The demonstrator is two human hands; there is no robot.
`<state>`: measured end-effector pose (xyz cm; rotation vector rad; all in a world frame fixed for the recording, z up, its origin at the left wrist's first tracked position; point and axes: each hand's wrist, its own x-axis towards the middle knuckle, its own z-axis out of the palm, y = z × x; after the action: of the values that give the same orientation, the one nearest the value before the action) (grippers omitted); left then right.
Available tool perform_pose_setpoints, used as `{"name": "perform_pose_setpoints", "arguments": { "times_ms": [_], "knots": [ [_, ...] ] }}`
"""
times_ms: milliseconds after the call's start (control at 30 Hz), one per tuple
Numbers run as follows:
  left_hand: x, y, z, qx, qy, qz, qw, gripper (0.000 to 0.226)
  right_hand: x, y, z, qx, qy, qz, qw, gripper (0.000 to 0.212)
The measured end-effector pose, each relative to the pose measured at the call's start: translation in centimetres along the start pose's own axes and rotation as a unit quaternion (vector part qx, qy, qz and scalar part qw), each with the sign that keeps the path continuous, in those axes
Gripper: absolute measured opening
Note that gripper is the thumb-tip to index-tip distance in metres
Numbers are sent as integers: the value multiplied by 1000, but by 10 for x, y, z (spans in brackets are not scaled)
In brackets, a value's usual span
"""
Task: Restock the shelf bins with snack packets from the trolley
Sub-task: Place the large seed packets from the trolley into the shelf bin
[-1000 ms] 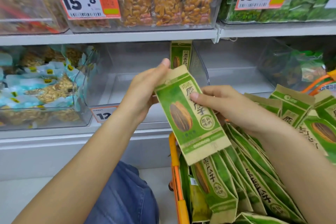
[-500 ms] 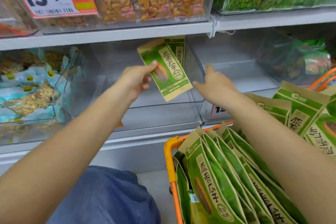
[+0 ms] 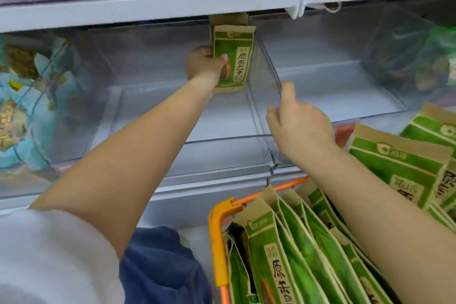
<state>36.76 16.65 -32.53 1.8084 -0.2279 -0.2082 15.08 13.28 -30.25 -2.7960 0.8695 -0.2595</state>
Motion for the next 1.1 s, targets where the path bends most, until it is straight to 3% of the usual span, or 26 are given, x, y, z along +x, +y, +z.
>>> {"name": "perform_pose_setpoints", "arguments": {
  "times_ms": [133,267,333,400,500,633,700,800,867,967,1033,1100],
  "knots": [
    [6,-6,5,27,20,-15,999,30,1,1,1,1,5,2,1000,33],
    [6,0,-7,100,-65,-30,992,38,-1,0,1,1,8,0,1000,38],
    [-3,8,-19,110,-62,-40,991,53,-2,-2,-1,4,3,3,1000,40],
    [-22,14,-35,101,-46,-9,994,58,-4,-3,-3,14,-2,8,1000,40],
    [-72,18,-62,87,-76,79,990,47,-6,-5,-9,49,-31,15,998,41],
    [-156,27,-98,58,-206,181,960,8,-13,-5,-29,110,-81,18,990,65],
    [-189,30,-120,49,-324,183,927,5,-23,-4,-42,116,-68,-7,991,64],
    [-222,28,-141,91,-496,190,842,26,-44,-3,-59,133,-55,-39,989,53],
    [-230,22,-139,141,-501,227,823,39,-57,-2,-67,140,-34,-55,988,45],
    [-229,14,-126,156,-463,237,840,34,-75,-5,-80,182,-2,-70,981,20],
    [-225,10,-120,175,-449,243,842,18,-84,-7,-85,248,-33,-67,966,18],
    [-223,9,-119,159,-443,225,853,8,-94,-10,-90,346,-112,-56,930,26]
  ]
}}
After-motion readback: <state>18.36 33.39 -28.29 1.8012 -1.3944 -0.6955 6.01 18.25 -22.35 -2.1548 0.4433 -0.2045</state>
